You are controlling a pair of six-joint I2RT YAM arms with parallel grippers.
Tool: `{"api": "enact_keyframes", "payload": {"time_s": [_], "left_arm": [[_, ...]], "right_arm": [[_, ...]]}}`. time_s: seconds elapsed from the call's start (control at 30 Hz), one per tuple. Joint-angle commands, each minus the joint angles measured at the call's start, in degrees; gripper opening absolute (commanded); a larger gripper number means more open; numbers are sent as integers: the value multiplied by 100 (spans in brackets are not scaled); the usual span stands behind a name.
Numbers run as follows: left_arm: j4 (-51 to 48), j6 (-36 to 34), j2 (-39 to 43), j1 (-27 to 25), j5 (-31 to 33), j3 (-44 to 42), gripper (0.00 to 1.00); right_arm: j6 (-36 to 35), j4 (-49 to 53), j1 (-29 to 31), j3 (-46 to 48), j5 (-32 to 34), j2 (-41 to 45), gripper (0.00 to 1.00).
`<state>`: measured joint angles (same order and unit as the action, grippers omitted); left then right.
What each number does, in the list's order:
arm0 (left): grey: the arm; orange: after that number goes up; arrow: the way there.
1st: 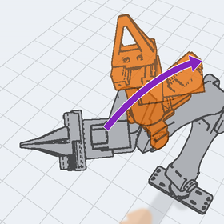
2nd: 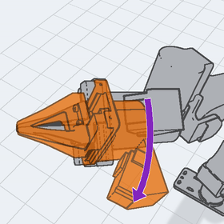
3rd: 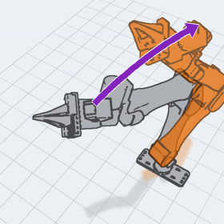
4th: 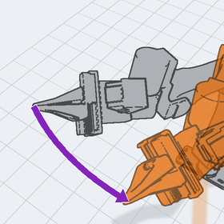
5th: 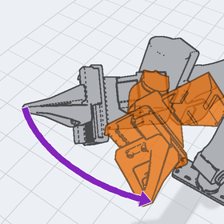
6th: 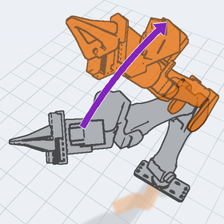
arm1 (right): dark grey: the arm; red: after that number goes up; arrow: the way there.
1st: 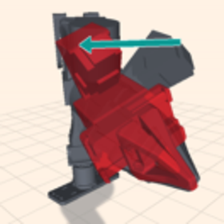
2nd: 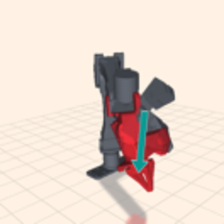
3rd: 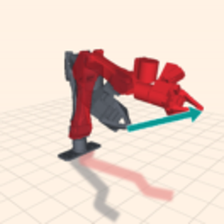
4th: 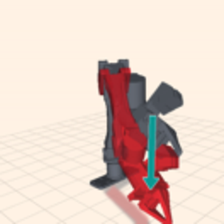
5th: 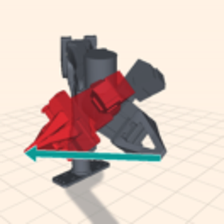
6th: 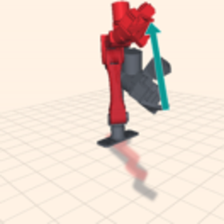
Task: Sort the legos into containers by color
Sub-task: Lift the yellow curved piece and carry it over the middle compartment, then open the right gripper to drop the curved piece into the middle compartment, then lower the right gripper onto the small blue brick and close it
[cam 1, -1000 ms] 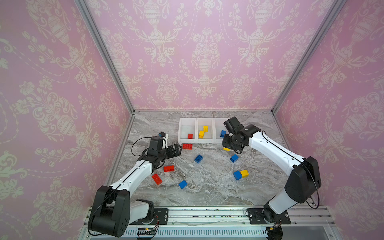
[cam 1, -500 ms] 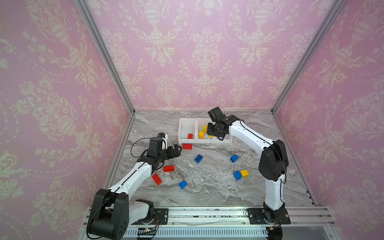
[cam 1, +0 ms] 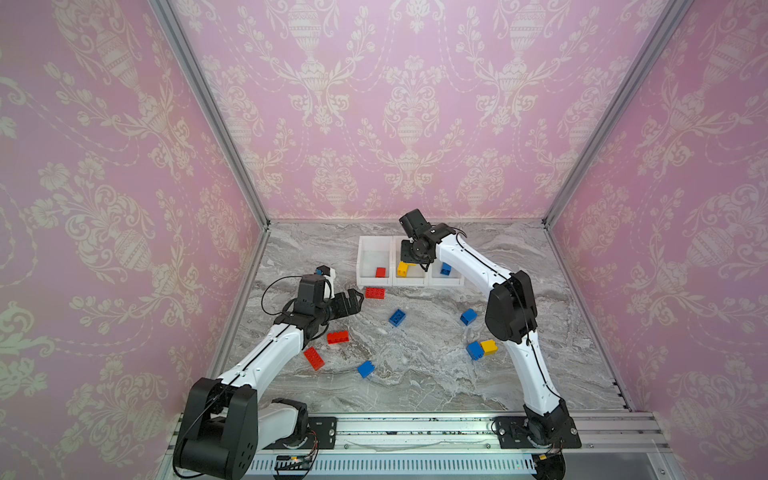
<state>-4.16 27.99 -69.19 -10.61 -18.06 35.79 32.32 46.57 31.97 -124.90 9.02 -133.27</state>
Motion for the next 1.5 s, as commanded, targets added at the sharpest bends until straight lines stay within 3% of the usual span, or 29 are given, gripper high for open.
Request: {"api": "enact_keyframes", "payload": {"time_s": [0.0, 0.1, 0.27, 0.83, 1.47], "left_arm": [[-146, 26, 147, 42, 172, -77, 99], [-133, 34, 136, 41, 172, -77, 99], [-146, 40, 151, 39, 189, -72, 99], [-166, 56, 178, 41, 199, -80, 99], [-112, 74, 13, 29, 156, -6, 99]], "right_arm": [[-137, 230, -41, -149, 169, -114, 36], [-153, 230, -58, -149, 154, -156, 42], [-203, 217, -59, -127, 169, -66, 61], [-230, 62, -49, 805, -76, 1049, 71], [1040, -227, -534, 4201, -351, 3454, 90]]}}
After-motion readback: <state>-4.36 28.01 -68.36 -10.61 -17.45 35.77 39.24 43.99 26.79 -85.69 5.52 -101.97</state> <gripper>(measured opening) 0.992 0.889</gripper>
